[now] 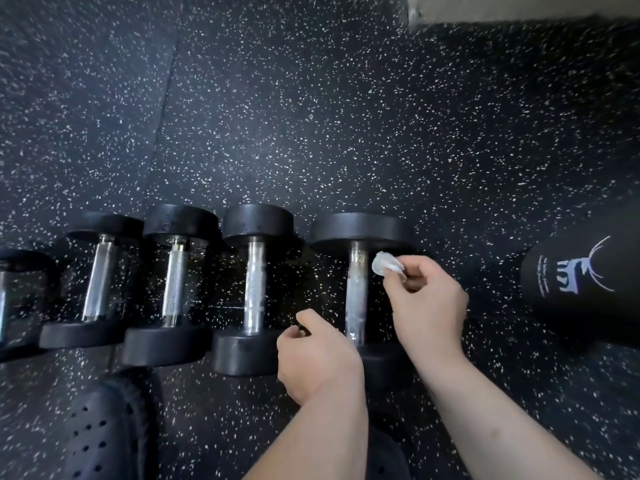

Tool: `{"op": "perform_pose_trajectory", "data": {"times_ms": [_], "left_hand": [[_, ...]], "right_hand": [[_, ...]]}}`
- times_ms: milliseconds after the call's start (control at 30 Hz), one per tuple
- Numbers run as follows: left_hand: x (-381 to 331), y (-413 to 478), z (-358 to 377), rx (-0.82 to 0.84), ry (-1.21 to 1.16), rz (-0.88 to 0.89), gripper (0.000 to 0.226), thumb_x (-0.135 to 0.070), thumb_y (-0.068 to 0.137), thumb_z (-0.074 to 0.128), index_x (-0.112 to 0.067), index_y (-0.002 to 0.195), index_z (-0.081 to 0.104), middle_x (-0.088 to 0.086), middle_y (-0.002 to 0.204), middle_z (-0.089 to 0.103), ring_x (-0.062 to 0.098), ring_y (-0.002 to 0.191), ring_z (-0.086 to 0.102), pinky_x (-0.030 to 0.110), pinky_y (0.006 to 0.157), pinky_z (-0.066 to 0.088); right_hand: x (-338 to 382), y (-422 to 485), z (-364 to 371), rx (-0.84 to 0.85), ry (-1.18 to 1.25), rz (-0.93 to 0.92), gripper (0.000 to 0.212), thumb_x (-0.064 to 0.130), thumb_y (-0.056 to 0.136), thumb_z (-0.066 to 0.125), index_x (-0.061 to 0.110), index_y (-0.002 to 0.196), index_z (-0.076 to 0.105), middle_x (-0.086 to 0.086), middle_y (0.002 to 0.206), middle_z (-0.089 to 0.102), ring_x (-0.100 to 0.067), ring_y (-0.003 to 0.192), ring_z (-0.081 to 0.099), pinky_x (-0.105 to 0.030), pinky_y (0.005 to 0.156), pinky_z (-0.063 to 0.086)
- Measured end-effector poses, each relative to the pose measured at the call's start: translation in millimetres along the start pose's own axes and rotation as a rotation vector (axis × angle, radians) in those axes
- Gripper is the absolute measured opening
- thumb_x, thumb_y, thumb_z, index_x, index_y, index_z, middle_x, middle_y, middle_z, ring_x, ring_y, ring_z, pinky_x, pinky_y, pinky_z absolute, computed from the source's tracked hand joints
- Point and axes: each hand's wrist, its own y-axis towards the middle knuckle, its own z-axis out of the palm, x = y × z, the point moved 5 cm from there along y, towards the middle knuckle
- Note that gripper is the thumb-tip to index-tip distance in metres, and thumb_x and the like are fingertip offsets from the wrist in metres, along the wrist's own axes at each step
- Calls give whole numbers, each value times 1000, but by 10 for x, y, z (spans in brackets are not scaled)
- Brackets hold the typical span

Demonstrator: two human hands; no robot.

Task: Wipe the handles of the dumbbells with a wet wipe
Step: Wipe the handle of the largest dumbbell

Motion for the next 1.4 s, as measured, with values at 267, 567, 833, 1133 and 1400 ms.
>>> {"op": "perform_pose_trajectory", "data": {"times_ms": [267,567,833,1133,1400], "left_hand": [[-23,-56,-2,9,9,21,48,-52,98,40,-19,118,70,4,103,70,30,101,63,43,89,50],[-35,-117,4,5,-11,40,45,-52,96,40,-23,111,70,0,99,71,29,102,64,49,96,53],[-53,-140,-12,10,-17,36,42,-49,97,41,-23,113,70,-2,94,67,27,96,61,43,88,50],[-65,-138,-19,19,-10,36,44,-50,98,41,-22,115,71,1,98,70,26,94,58,43,86,50],[-73,-168,-24,16,8,54,41,-49,98,41,-23,113,69,-2,98,68,24,93,57,40,82,45]], "right_hand": [[86,30,165,56,-359,-296,14,33,93,71,34,105,79,14,100,70,-17,76,67,-38,71,56],[166,-35,278,63,-450,-505,12,40,99,70,39,107,79,17,106,69,-9,79,66,-24,63,39],[40,39,202,-34,-556,-539,11,39,99,70,36,107,78,6,90,63,-22,63,64,-30,51,47],[-7,65,207,-29,-489,-546,14,40,97,74,38,110,79,4,75,63,-25,60,65,-31,52,48],[102,64,350,55,-492,-552,19,43,99,67,47,115,76,8,82,68,-21,69,67,-31,57,48]]}}
